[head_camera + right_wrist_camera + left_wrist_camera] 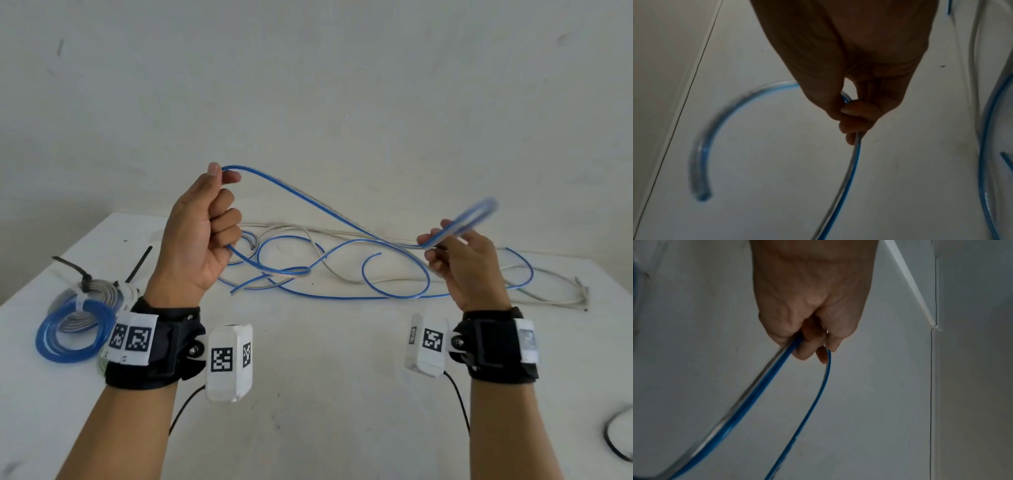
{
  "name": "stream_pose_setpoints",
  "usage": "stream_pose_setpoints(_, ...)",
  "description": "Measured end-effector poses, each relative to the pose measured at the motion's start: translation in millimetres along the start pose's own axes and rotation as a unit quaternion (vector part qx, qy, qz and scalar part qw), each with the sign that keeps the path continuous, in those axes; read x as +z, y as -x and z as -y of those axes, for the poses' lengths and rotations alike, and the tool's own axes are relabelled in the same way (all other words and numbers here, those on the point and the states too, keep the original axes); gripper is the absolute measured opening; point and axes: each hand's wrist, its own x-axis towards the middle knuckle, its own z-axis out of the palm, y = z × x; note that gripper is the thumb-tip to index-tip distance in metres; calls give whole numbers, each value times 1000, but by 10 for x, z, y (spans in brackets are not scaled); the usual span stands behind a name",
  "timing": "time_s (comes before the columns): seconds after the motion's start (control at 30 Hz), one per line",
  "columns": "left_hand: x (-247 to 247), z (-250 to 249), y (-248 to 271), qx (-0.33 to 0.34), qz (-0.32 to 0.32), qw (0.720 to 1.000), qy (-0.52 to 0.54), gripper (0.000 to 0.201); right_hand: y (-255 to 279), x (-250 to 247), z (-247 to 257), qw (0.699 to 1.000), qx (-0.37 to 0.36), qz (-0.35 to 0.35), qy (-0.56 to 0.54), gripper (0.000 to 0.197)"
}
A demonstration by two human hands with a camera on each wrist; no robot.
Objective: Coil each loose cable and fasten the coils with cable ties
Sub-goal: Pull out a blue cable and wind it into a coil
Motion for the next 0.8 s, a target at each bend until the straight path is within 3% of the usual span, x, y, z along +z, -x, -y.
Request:
stream_pose_setpoints(0.1,18,23,26,-15,-5,1000,-10,28,-9,-5,-56,1000,-10,-16,14,43)
stream_pose_setpoints(0.27,82,48,37,-58,-18,998,32,27,44,53,-11,990,-17,-6,143,79)
stream_pose_setpoints(0.3,93,52,35,-69,-22,996,52,27,59,63,11,979,-30,-10,202,77)
stream_pose_setpoints(0.37,107,61,41,-85,-24,993,83,27,134,98,84,944,-63,4,323,53)
stream_pose_setpoints(0.43,135,82,52,-91,-21,990,101,27,271,187,182,922,-72,66,374,20)
stream_pose_setpoints(0.47,155,96,57,-93,-19,990,102,27,366,271,222,918,-62,108,377,15)
stream_pose_setpoints(0.57,225,143,87,-94,-12,990,102,27,603,568,241,899,6,240,366,43)
stream_pose_setpoints(0.67,252,153,99,-94,-1,990,105,28,708,744,170,858,45,357,367,56)
stream_pose_setpoints(0.73,227,139,85,-92,-6,989,112,29,701,748,165,857,41,371,355,60)
stream_pose_setpoints(0.8,181,114,59,-89,-22,988,124,29,664,693,188,868,-4,340,361,49)
